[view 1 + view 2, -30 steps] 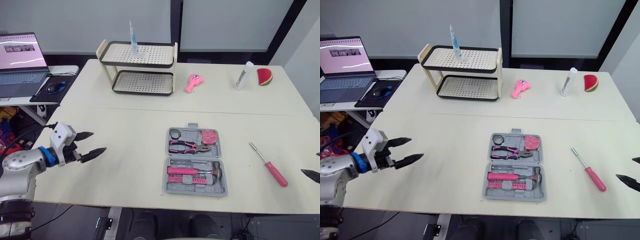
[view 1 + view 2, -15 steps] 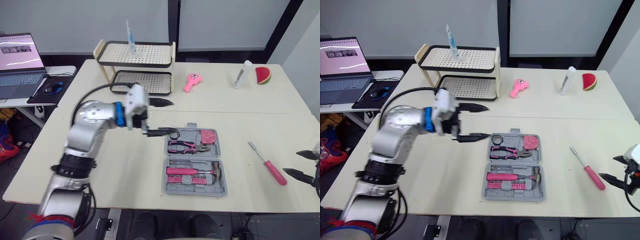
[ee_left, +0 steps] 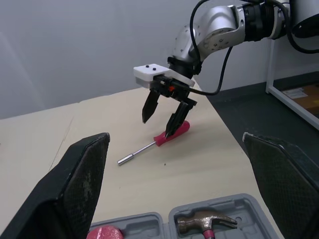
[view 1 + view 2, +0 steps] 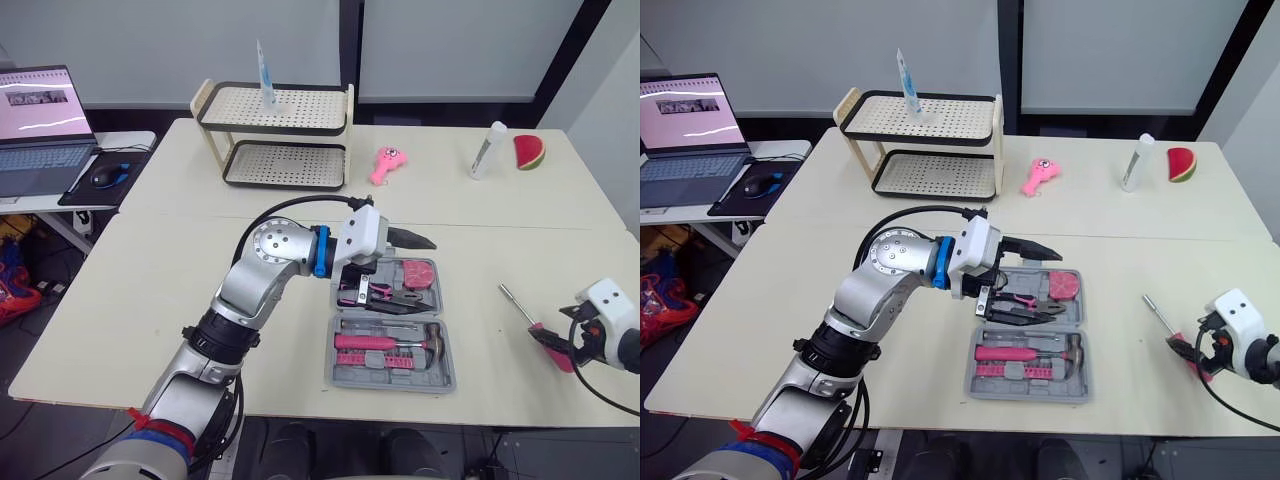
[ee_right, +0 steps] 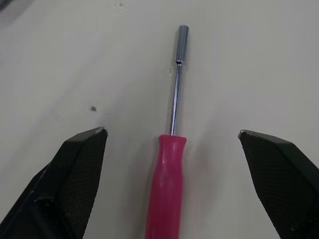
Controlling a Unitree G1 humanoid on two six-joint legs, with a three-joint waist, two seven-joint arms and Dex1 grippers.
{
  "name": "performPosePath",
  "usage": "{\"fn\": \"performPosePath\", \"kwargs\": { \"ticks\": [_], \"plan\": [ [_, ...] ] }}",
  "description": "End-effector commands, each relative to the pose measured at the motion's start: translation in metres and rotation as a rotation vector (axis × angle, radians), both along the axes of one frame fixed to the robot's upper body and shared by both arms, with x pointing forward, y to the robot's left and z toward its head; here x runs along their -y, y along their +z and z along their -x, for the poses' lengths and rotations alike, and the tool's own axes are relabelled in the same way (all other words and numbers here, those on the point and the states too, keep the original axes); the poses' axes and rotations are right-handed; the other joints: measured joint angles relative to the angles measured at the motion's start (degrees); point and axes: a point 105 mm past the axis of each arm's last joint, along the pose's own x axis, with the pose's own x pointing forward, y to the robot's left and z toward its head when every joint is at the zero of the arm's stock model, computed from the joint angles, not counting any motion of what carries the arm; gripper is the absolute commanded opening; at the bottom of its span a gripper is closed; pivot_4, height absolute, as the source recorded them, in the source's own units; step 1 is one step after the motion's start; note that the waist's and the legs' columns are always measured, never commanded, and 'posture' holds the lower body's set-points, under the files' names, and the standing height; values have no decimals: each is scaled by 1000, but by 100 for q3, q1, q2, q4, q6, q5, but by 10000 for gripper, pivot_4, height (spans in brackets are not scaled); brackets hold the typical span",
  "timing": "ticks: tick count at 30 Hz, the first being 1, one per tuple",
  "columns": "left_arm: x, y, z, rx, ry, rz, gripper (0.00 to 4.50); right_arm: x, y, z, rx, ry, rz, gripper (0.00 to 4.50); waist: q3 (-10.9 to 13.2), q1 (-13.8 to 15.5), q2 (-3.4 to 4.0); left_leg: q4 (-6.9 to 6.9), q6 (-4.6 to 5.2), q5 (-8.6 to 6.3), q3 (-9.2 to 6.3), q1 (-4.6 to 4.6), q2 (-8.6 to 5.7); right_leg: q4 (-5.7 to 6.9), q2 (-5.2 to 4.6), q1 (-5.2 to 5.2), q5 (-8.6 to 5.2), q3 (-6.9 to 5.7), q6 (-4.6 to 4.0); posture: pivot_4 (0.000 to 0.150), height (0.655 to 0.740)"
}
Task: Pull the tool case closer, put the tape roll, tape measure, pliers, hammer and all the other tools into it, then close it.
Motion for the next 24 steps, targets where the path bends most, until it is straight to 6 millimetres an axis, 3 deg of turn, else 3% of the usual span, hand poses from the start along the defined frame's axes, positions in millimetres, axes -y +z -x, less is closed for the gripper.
{"fn": "performPosePath", "kwargs": {
  "ticks": [1, 8, 15, 24],
  "plan": [
    [3, 6, 8, 27, -31, 16, 44657, 7, -5, -1, -5, -23, 17, 45000, -1, 0, 2, 0, 0, 0, 1, 0, -1, 0, 0, 0, 0, 0, 0, 1500, 7400],
    [6, 4, 13, 16, -41, 15, 44657, 14, -22, -1, -27, -69, 30, 45000, -2, -10, 3, 0, 0, 0, 1, 2, 1, -1, 0, 0, 0, 0, 0, 1500, 7400],
    [7, 1, 13, 17, -38, 10, 45000, 8, -27, -4, -15, -55, 22, 24086, -2, -15, 2, 1, 0, 0, 1, 4, 1, 0, 0, 3, 0, 0, 0, 1500, 7400],
    [4, -2, 13, 13, -26, 2, 45000, -4, -24, 2, -8, -52, -9, 9634, -2, -8, 3, 3, 0, 0, -3, 3, 1, 0, -1, 5, 0, 0, 0, 1500, 7400]
  ]
}}
